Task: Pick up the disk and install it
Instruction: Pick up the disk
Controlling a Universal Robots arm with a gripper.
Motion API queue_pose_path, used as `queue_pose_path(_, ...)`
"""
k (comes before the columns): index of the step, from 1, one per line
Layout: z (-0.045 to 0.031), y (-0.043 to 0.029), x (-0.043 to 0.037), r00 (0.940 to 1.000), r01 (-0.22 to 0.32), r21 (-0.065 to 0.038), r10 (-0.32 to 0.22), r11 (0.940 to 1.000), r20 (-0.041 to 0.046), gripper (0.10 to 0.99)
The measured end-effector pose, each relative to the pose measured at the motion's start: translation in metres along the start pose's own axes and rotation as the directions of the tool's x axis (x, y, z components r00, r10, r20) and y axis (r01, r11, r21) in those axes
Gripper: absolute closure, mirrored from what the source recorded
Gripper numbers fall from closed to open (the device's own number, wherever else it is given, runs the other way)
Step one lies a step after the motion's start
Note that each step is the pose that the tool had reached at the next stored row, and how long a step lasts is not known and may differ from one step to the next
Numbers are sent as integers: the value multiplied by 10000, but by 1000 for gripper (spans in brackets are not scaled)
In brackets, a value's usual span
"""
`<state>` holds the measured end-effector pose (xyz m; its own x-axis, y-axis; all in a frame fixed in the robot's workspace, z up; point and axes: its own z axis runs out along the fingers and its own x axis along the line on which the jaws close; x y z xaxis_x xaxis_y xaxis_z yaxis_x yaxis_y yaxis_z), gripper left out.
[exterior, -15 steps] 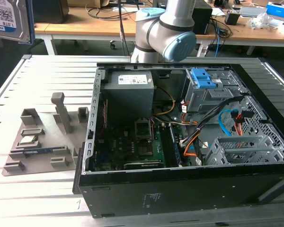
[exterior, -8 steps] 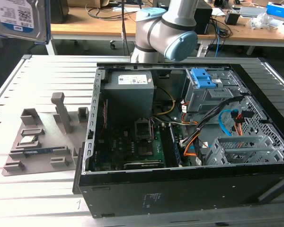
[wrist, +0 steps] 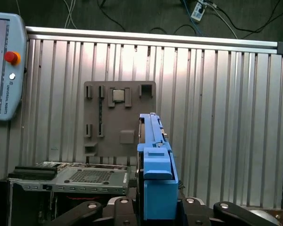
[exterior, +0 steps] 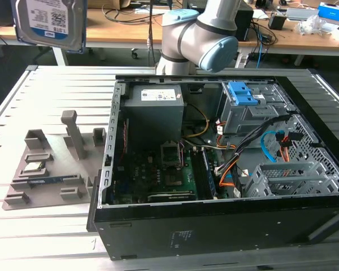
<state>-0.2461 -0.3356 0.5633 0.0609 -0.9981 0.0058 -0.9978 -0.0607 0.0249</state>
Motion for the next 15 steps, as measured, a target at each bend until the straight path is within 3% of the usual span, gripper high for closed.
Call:
queue_pose_path(1, -2, -103, 5, 10000, -1, 1, 1, 10000, 0, 718)
queue_pose_path(2, -4, -162, 9, 10000, -1, 0, 1, 10000, 0, 718)
queue_pose_path(9, -9, -375, 22, 10000, 0, 0, 0, 10000, 0, 718)
queue_pose_path(12, -13, -545, 33, 10000, -1, 1, 1, 10000, 1, 718)
queue_pose_path(15, -16, -659, 39, 10000, -1, 1, 1, 10000, 0, 718)
